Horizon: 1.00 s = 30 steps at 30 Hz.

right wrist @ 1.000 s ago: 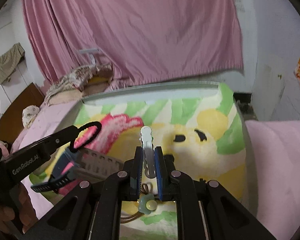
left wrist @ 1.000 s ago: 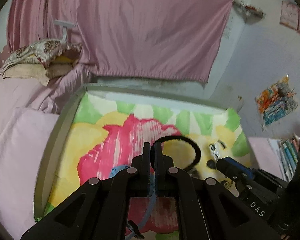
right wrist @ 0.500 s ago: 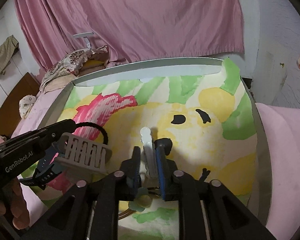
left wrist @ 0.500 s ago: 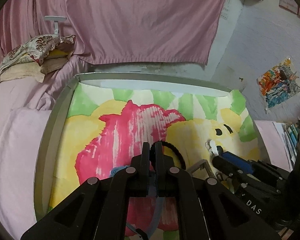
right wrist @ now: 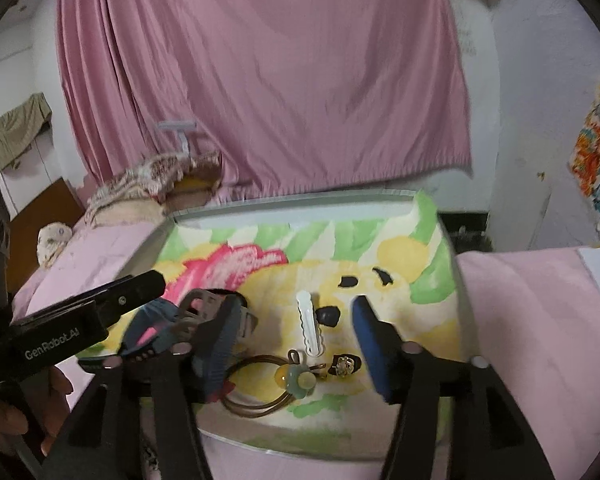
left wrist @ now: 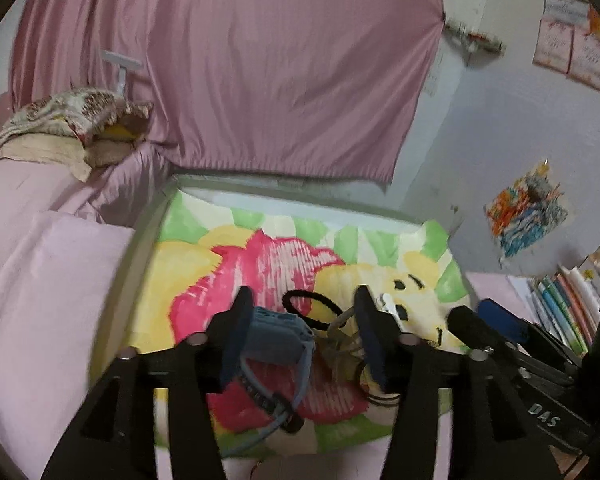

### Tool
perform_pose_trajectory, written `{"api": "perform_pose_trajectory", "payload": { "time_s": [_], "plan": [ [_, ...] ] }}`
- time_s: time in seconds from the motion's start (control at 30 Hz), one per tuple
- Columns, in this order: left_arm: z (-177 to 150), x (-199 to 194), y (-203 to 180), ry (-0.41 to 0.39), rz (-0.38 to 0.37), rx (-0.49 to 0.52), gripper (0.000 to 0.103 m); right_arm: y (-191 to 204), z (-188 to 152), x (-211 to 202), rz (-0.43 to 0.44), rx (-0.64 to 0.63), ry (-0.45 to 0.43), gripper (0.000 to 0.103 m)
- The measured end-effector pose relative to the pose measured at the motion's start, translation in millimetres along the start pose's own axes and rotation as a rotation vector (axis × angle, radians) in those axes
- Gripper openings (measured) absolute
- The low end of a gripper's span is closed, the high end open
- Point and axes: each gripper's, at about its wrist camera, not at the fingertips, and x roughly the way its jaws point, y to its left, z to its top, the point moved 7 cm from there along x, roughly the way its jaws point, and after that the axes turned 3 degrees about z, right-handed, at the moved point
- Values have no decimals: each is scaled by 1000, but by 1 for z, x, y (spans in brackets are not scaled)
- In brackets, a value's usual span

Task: Organize jewelry
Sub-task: 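Withdraw both grippers from the tray toward the remaining items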

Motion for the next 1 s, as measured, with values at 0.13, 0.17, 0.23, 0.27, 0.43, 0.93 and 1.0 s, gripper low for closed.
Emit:
{"api": "perform_pose_trajectory", "payload": {
  "time_s": [0.13,0.17,0.23,0.27,0.43,0.93,1.0],
  "plan": [
    [-3,-36,5,-105,5,15,67,11,0,-27,5,-8,-87,76],
    [-5,-43,6,-120,7,19,69,13,0,-32,3,-8,-104,82],
    [-10,-58,9,-158,14,23,79,18,-2,-45,4,-12,-142,93],
    [-14,-67,11,-181,16,26,81,21,-3,-50,1,-13,-157,97],
    [-31,-101,18,-249,38,55,89,36,-15,-75,-5,-42,-219,103],
    [-95,-140,44,-254,93,137,92,76,-67,-98,25,-135,-259,103],
    [-103,-137,49,-227,101,138,92,78,-73,-95,26,-153,-241,103]
  ]
}}
